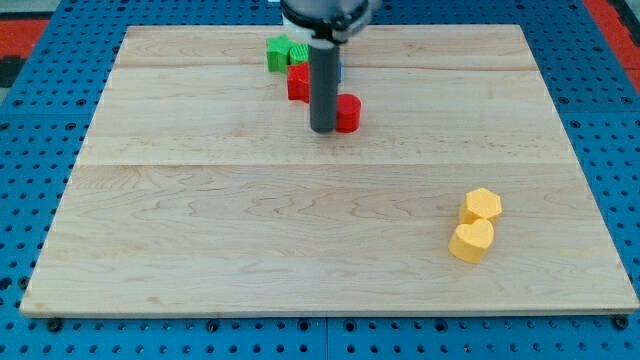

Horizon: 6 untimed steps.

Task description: Push the red blocks into the green blocks

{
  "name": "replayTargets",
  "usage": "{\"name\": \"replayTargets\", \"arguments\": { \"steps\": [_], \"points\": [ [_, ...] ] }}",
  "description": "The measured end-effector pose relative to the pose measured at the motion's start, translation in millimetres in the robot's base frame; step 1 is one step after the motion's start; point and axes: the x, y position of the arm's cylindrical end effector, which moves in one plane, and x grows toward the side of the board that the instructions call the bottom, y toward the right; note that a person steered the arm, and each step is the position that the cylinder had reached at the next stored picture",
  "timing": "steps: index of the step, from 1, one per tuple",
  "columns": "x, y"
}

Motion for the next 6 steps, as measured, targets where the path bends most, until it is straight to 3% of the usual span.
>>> {"name": "replayTargets", "arguments": {
  "steps": [1,2,4,5,6],
  "points": [
    [47,5],
    [54,49],
    [-3,36],
    [-40,-11],
    [-12,8]
  ]
}}
